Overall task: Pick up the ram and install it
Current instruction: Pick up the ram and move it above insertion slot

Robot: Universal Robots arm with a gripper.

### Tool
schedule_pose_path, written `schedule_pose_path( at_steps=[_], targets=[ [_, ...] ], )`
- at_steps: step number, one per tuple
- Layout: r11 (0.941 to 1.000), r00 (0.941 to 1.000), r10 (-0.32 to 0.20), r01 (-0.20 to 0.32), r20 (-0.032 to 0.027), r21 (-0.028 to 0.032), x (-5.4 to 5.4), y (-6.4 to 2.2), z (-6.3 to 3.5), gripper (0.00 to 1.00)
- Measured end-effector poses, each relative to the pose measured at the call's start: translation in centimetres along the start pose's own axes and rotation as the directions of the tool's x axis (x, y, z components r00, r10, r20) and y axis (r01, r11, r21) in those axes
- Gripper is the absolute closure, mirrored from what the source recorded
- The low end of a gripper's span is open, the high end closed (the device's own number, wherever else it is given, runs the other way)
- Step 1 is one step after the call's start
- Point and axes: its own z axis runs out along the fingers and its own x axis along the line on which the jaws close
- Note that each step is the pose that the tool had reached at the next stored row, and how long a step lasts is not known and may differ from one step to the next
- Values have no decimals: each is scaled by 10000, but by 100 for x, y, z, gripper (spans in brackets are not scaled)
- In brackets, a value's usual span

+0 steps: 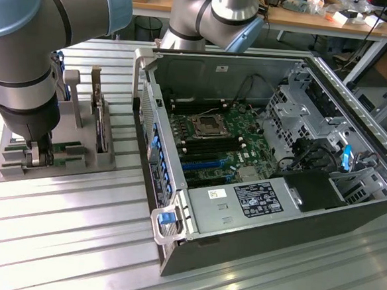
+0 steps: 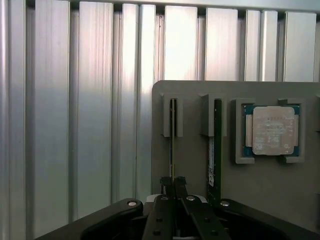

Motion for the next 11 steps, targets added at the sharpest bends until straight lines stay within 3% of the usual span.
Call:
schedule_pose_path(
  at_steps=[11],
  targets=[
    [10000,10000,-1,1,19,0,-6,6,-129,88]
  ],
)
